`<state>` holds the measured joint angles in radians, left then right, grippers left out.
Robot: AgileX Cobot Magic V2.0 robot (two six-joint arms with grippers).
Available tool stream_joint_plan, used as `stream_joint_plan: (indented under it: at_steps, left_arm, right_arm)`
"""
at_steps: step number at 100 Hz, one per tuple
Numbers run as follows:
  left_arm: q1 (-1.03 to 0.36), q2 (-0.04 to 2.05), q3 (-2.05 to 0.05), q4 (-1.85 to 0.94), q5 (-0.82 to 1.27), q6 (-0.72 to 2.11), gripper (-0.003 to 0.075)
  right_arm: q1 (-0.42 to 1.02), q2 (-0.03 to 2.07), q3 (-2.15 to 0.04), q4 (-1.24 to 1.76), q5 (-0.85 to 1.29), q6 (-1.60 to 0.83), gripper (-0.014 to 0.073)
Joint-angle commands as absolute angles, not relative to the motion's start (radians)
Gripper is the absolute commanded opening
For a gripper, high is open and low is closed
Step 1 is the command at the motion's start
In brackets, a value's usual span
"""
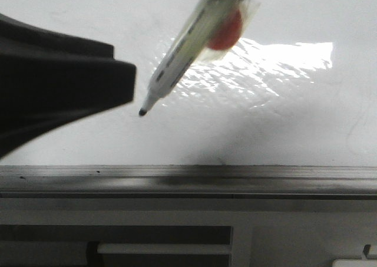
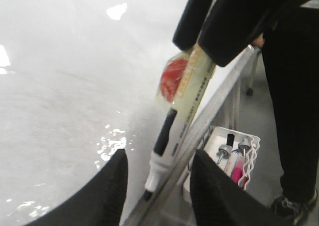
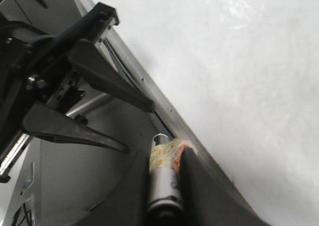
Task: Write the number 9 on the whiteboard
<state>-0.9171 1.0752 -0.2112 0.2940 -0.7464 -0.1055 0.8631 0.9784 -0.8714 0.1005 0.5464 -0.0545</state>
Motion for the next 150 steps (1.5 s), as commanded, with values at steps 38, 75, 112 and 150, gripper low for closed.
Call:
stream_joint_plan:
  at_steps: [38,75,112,150]
  left_arm:
    - [-0.884,0.819,-0.209,0.171,-0.663,-0.117,0.0282]
    - [-0.884,0.819,-0.209,0.171,-0.663,-0.117,0.0282]
    - [-0.884,0.819,-0.209,0.171,-0.663,-0.117,0.0282]
    - [-0.884,0.819,-0.209,0.171,-0.663,-0.117,0.0282]
  right_arm:
    - [0.597,0.97,-1.006,0.086,0.495,0.011,-0.0061]
    - [0.542,1.152,-1.127,0.091,0.546,0.011,-0.0061]
    - [0.572,1.186,-1.149,0.04,0.667,0.009,-0.0061]
    - [0.554,1.175,-1.214,0.022,0.707,0.018,-0.0061]
